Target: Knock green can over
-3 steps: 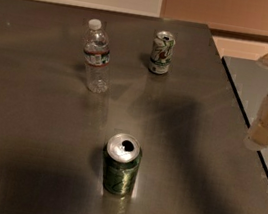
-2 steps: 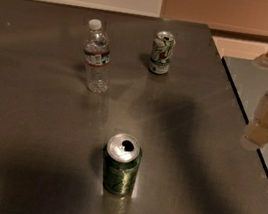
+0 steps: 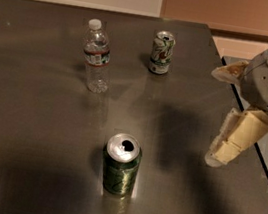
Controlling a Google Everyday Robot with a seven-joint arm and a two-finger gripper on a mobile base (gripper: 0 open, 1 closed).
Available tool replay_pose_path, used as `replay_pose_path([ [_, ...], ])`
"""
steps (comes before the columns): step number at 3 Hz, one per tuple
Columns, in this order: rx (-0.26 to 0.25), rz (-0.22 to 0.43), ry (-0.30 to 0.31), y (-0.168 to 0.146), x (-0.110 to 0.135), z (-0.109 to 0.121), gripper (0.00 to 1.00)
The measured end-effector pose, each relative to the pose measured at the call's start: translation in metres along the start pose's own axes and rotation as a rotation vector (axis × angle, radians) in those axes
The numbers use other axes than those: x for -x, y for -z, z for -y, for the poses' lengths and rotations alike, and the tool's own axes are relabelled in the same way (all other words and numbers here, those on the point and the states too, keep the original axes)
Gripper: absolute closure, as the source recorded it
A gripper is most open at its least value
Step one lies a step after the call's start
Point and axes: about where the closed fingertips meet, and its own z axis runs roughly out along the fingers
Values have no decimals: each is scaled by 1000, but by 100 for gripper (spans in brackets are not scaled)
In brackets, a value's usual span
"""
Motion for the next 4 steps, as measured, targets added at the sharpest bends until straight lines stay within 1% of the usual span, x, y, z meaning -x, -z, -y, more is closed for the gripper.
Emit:
replay_pose_path([
  [1, 72, 111, 52, -32, 30, -27, 0],
  [2, 150, 171, 89, -58, 51, -54, 0],
  [3, 221, 218, 113, -79, 67, -74, 0],
  [4, 268, 259, 127, -91, 80, -86, 0],
])
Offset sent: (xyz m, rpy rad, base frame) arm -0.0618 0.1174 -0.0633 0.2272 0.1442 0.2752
